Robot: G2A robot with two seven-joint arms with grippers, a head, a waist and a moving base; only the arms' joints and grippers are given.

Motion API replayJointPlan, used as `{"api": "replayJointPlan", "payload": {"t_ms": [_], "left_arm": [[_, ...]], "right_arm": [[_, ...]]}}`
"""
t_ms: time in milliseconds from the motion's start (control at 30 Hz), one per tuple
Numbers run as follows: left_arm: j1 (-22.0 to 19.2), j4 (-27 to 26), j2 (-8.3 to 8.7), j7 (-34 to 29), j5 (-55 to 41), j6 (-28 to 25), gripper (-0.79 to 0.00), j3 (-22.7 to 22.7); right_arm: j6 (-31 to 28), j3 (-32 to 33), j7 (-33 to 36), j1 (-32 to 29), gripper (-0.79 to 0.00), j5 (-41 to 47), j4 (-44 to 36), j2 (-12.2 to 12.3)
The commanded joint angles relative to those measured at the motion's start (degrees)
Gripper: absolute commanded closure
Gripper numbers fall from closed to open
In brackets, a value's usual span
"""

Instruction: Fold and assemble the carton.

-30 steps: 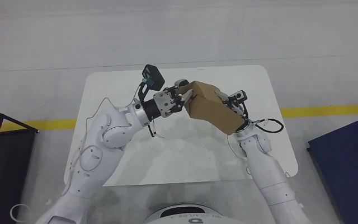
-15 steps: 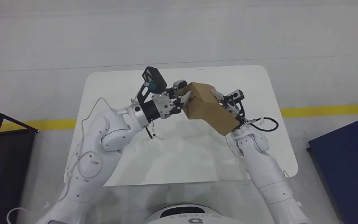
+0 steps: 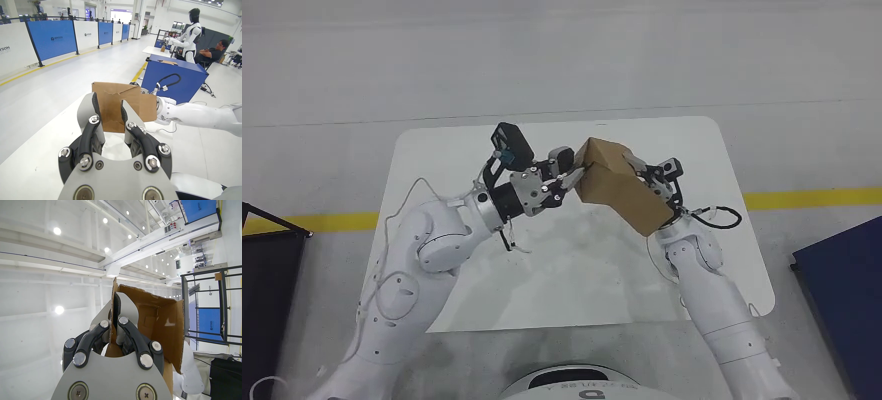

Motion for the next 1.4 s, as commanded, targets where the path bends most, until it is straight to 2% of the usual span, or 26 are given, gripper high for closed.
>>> {"api": "replayJointPlan", "payload": {"t_ms": [0,300,433,833,1033,1367], "left_arm": [[-0.23,0.49,0.0,-0.16,-1.14,-0.09,-0.36,0.15],[-2.26,4.13,0.01,-0.96,-13.99,-3.23,-0.363,0.03],[-2.99,5.47,0.16,-1.99,-16.5,-3.83,-0.366,-0.36],[-3.96,6.19,0.42,-3.84,-16.97,-1.83,-0.372,-0.2],[-4.12,4.93,0.62,-4.31,-12.89,0.8,-0.379,-0.5],[-4.32,3.87,0.82,-5.44,-10.58,1.58,-0.388,0.27]], "right_arm": [[0.02,-0.01,-0.03,0.05,0.0,-0.01,0.0,-0.02],[0.03,-0.09,0.27,0.27,0.0,-0.07,0.04,-0.1],[-0.01,-0.11,0.19,0.48,0.0,-0.02,0.28,-0.15],[0.22,-0.24,1.01,1.1,0.0,0.53,0.34,-0.29],[-0.13,-0.22,1.14,1.03,0.0,-0.09,-0.19,-0.3],[-0.26,-0.19,1.68,0.08,0.0,-2.21,-2.31,-0.16]]}}
